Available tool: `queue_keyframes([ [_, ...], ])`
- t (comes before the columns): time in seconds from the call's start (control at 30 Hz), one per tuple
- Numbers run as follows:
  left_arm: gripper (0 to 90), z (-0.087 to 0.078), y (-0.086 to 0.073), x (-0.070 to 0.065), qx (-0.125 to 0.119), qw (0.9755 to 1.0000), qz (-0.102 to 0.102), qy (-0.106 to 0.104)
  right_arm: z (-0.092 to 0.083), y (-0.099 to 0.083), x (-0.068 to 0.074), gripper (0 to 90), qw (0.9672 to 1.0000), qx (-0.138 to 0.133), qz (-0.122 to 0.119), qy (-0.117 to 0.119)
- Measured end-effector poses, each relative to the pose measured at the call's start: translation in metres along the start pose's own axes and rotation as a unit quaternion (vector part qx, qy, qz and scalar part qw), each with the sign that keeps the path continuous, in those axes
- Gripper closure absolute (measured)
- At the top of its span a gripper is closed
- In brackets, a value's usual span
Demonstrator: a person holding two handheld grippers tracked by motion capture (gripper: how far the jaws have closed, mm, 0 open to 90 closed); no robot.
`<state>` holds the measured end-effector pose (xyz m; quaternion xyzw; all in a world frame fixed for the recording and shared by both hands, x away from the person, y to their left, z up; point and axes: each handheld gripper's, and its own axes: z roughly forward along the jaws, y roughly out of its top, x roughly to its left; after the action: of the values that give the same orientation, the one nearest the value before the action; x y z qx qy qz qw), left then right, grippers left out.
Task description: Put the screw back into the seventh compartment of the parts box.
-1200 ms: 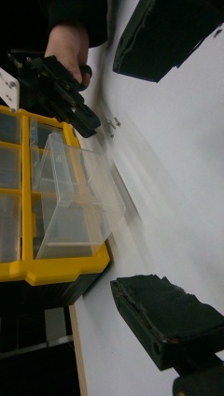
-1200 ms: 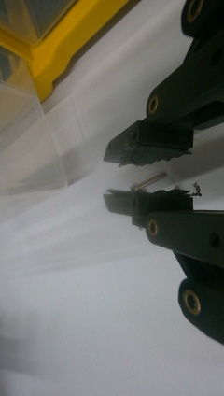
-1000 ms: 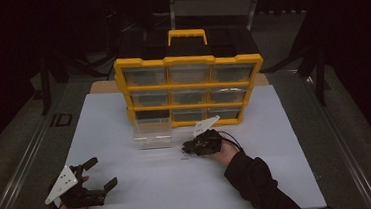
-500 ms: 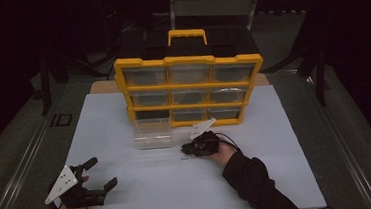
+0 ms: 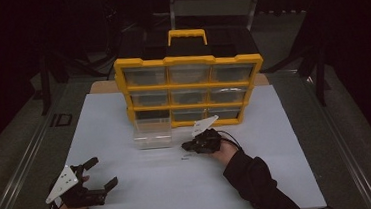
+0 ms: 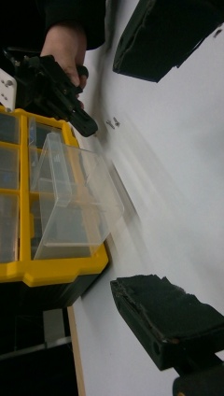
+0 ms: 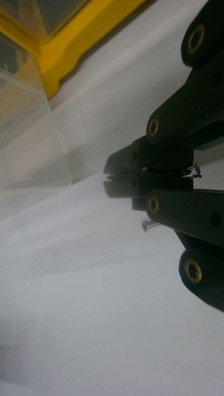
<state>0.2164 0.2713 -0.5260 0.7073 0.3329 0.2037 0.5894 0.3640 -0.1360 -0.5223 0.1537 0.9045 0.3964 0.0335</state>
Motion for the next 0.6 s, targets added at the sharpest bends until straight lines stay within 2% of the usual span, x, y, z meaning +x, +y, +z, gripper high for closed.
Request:
queue_keyframes([
  [0.27,0.6,0.001,0.0,-0.001,0.0,1.0,0.0,-0.001,-0.013,0.006,-0.002,88.0,0.9999,0.0,0.011,-0.003],
  [0.6,0.7,0.002,0.0,-0.001,0.001,1.0,0.002,-0.002,-0.033,0.023,-0.003,88.0,0.9999,-0.012,0.002,-0.012],
])
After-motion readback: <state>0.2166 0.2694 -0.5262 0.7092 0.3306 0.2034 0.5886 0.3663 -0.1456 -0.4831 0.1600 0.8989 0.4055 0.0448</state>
